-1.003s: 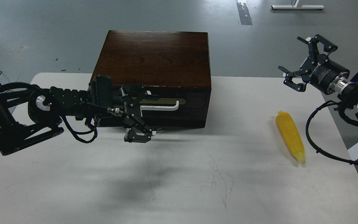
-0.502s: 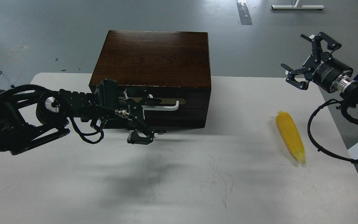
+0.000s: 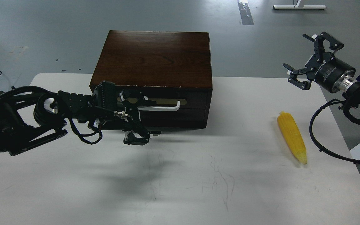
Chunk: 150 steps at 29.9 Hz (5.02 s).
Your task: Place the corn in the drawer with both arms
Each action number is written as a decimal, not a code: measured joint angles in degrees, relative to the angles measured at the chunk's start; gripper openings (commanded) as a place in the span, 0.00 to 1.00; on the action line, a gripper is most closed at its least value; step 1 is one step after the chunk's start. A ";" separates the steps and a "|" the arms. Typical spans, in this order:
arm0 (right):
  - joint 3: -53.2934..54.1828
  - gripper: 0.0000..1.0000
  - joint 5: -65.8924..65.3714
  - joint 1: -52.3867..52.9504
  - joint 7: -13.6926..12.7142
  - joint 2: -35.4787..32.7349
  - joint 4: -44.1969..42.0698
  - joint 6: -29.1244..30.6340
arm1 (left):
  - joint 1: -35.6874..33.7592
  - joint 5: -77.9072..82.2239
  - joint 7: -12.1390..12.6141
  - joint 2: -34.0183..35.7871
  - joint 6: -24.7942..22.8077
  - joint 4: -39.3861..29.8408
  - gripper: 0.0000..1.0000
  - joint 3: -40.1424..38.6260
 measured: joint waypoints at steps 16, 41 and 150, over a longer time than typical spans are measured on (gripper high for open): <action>0.38 1.00 0.00 0.09 0.00 0.00 -0.09 0.00 | -0.17 -0.02 0.02 -1.14 -0.03 -0.36 0.98 2.08; 0.52 1.00 -0.05 0.27 -0.08 0.00 -0.18 0.00 | 0.80 -0.01 0.03 1.14 -1.17 -8.06 0.99 2.68; -0.34 1.00 -0.08 1.50 -0.24 0.00 -1.65 0.00 | 8.67 0.00 0.09 16.41 -4.69 -26.92 0.99 1.72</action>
